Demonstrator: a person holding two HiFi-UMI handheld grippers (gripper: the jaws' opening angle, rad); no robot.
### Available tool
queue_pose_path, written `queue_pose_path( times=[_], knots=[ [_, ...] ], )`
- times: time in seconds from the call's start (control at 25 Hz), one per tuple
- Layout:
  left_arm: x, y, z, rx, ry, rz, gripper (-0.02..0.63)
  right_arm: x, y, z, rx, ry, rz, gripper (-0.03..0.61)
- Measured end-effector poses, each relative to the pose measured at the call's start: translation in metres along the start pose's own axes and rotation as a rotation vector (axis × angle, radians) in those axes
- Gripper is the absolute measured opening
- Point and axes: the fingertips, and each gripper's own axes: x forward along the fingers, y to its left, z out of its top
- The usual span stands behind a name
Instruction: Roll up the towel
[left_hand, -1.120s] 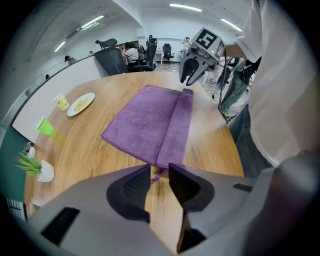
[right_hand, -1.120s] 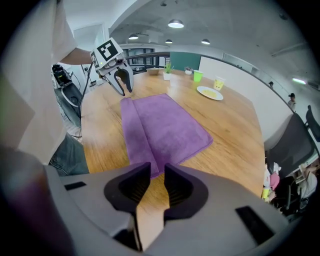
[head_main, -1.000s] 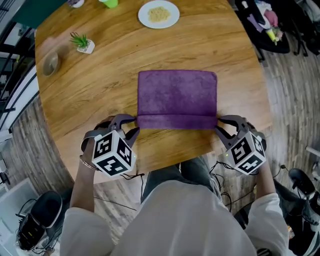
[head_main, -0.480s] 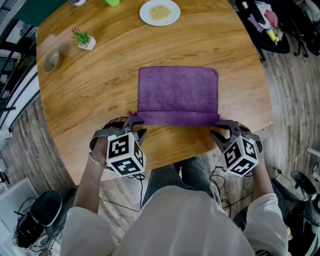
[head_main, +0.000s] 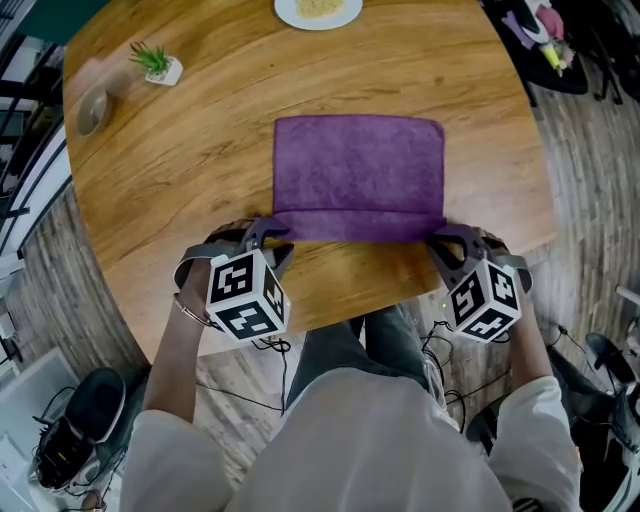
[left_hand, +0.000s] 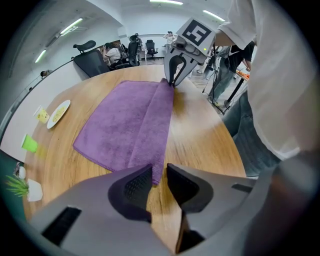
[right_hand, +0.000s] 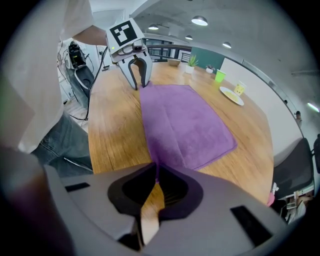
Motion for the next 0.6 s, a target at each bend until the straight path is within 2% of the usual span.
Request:
queue_pose_path(
  times=[0.08, 0.12, 0.32, 0.6],
  knots=[
    [0.0, 0.004, 0.0, -0.003, -0.003, 0.018, 0.08, 0.0, -0.001, 0.0, -0.001, -0.001, 0.009, 0.025],
    [0.0, 0.006, 0.001, 0.002, -0.002, 0.032, 0.029, 0.0, -0.001, 0.0, 0.0, -0.001, 0.016, 0.023],
    [0.001, 0.008, 0.0, 0.021, 0.004, 0.052, 0.029, 0.001, -0.001, 0.0, 0.005, -0.007, 0.021, 0.017],
    [-0.006, -0.013, -0.004, -0.024, 0.012, 0.039, 0.023, -0.005, 0.02, -0.003, 0.028, -0.017, 0.047, 0.011]
  ],
)
